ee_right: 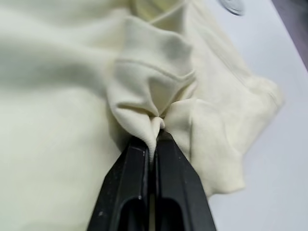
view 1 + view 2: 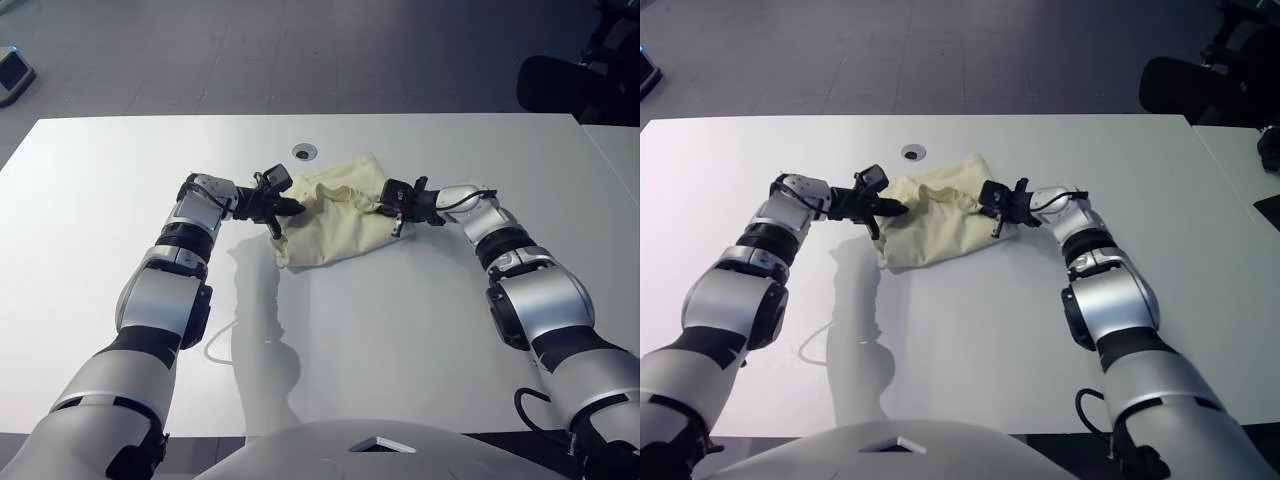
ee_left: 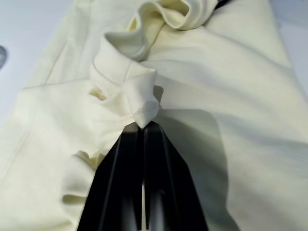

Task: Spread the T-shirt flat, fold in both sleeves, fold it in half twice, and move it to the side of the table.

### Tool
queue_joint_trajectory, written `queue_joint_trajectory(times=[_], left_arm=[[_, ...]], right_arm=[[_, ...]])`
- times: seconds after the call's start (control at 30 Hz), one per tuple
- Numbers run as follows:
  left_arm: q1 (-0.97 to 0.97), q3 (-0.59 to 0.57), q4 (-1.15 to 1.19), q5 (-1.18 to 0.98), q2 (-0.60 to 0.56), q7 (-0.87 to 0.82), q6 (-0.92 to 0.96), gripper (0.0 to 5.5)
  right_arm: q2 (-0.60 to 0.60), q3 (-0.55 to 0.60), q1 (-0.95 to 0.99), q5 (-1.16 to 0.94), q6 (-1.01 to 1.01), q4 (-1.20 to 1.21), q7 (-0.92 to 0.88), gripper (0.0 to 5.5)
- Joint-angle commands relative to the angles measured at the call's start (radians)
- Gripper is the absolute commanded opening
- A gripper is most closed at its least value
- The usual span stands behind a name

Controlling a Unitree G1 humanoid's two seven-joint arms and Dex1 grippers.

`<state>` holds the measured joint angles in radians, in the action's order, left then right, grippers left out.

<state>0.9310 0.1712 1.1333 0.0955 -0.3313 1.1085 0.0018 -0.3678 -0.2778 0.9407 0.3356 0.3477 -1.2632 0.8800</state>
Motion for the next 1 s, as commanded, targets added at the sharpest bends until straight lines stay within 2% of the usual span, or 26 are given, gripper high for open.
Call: queue_joint_trajectory(times=[0.03,0.23,0.37,0.6,0.8,1.0], left_arm=[[-0.031,0.017,-0.071,-0.003,-0.018,0.081,0.009,0.00],[-0.111,0.036,-0.208,-0.020,-0.069,0.221,0.074,0.00],[-0.142,0.038,-0.288,-0.037,-0.097,0.260,0.126,0.00],[-0.029,-0.032,-0.235,-0.093,-0.116,0.232,0.178,0.00],[0.033,-0.030,-0.139,-0.075,-0.132,0.201,0.137,0.00],[0.057,-0.009,-0.022,-0.024,-0.127,0.114,0.077,0.00]], right_arm=[[-0.034,-0.058,-0.136,-0.001,0.024,0.063,0.255,0.02],[-0.092,-0.067,-0.279,-0.130,-0.074,0.392,0.489,0.02],[-0.127,-0.055,-0.332,-0.192,-0.193,0.556,0.515,0.02],[-0.133,0.071,-0.223,-0.377,-0.539,0.692,0.520,0.02],[-0.083,0.133,-0.095,-0.425,-0.623,0.538,0.434,0.02],[-0.005,0.159,0.040,-0.385,-0.537,0.199,0.268,0.02]])
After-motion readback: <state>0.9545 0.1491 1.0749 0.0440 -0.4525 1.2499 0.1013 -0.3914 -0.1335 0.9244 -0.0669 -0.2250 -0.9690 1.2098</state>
